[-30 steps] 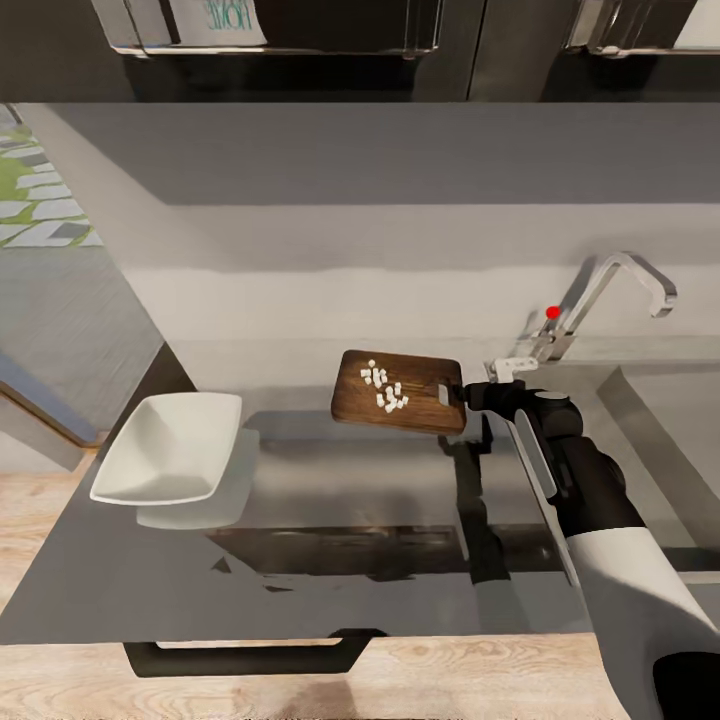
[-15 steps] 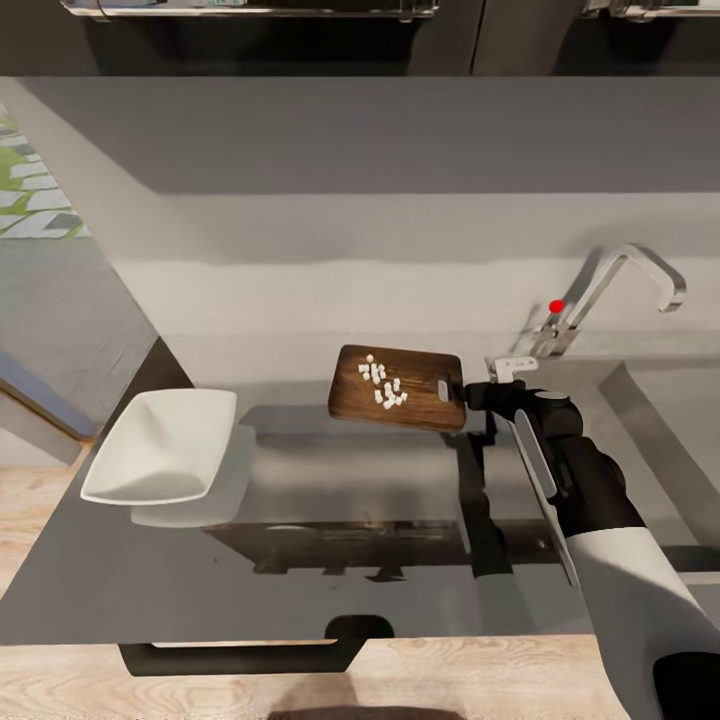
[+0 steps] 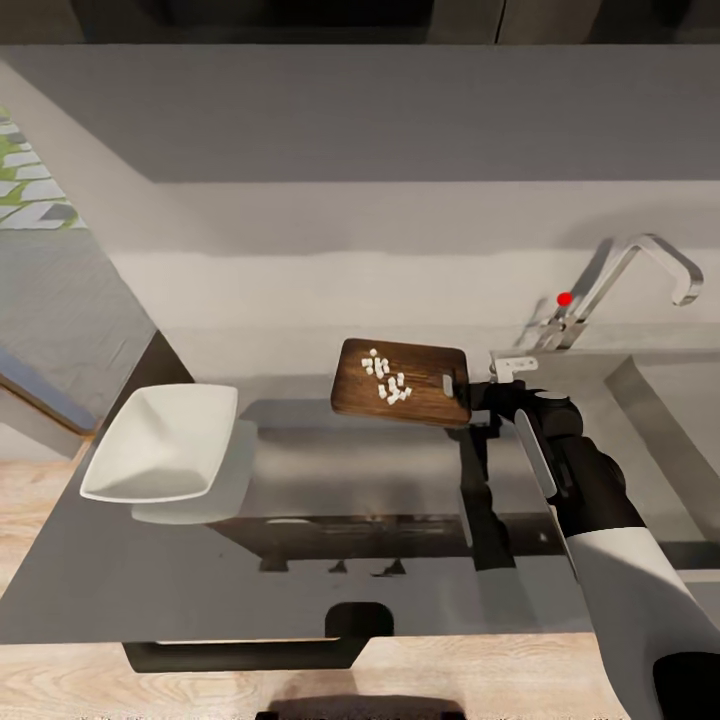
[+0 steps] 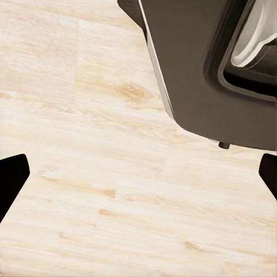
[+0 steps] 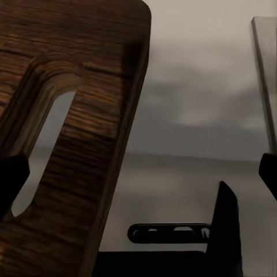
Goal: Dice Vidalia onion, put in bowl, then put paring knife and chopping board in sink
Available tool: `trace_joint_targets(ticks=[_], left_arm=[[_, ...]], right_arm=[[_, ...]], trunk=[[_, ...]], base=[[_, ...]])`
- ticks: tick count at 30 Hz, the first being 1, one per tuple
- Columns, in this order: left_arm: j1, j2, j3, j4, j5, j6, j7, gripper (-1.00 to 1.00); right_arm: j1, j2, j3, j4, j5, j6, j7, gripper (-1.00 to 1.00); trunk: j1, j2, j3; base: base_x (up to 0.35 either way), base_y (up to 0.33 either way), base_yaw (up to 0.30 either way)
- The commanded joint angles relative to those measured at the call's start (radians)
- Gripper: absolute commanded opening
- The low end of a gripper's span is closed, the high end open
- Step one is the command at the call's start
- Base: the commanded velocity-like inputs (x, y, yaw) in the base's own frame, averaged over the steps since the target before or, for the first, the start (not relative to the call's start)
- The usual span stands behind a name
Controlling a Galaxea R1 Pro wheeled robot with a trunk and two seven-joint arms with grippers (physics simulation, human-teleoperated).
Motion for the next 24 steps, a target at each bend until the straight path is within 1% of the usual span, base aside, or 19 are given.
trace_joint_targets(ticks=[1, 4, 9, 20, 24], left_arm=[[0.001, -0.001, 0.004, -0.002, 0.004, 0.000, -0.003, 1.00], [0.001, -0.002, 0.003, -0.002, 0.004, 0.000, -0.003, 1.00], [0.001, -0.001, 0.004, 0.000, 0.004, 0.000, -0.003, 1.00], [0.001, -0.001, 0.004, 0.000, 0.004, 0.000, -0.003, 1.00], [0.001, -0.001, 0.003, 0.000, 0.004, 0.000, -0.003, 1.00]], right_arm=[[-0.001, -0.001, 0.002, -0.001, -0.009, 0.004, -0.004, 1.00], [-0.001, -0.001, 0.002, -0.001, -0.009, 0.004, -0.004, 1.00], [-0.001, -0.001, 0.002, -0.001, -0.009, 0.004, -0.004, 1.00], [-0.001, -0.001, 0.002, -0.001, -0.009, 0.004, -0.004, 1.00], [-0.001, -0.001, 0.002, -0.001, -0.009, 0.004, -0.004, 1.00]], trunk=[[0.001, -0.002, -0.003], [0.001, -0.002, -0.008], [0.001, -0.002, -0.016], [0.001, -0.002, -0.033], [0.001, -0.002, -0.034]], base=[[0.000, 0.000, 0.000], [0.005, 0.000, 0.000], [0.114, 0.000, 0.000], [0.006, 0.002, 0.000], [0.000, 0.110, 0.000]])
